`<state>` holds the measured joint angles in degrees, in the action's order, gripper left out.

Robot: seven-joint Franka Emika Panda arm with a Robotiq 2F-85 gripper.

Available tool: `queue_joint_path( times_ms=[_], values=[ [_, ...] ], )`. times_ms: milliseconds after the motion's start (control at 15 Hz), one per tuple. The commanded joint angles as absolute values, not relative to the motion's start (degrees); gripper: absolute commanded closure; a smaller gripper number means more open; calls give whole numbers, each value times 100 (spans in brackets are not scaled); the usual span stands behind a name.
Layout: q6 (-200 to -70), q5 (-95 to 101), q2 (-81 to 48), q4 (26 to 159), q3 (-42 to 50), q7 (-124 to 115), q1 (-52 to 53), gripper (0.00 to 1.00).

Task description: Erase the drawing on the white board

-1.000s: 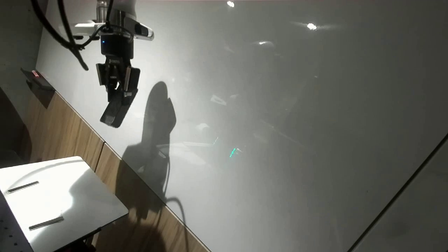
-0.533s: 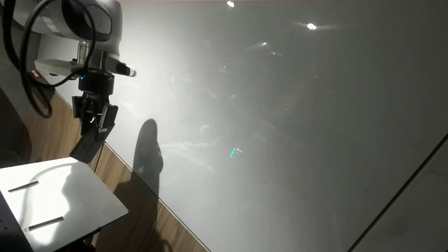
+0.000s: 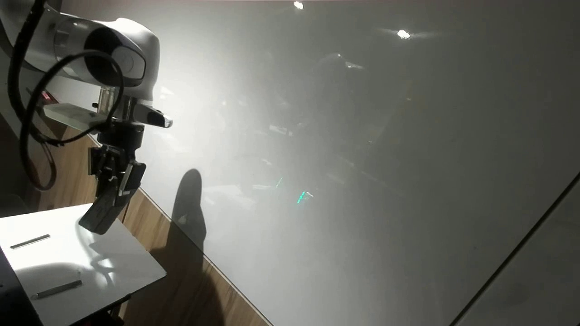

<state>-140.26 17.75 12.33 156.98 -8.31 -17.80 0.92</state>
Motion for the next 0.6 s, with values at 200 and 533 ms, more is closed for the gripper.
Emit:
queue_joint_path(
  times_ms=[200, 533],
  values=[
    [-14319, 1861, 595, 15554, -775, -1888, 66, 70],
    [-14307, 1893, 268, 15409, -700, -1945, 97, 70]
  ],
)
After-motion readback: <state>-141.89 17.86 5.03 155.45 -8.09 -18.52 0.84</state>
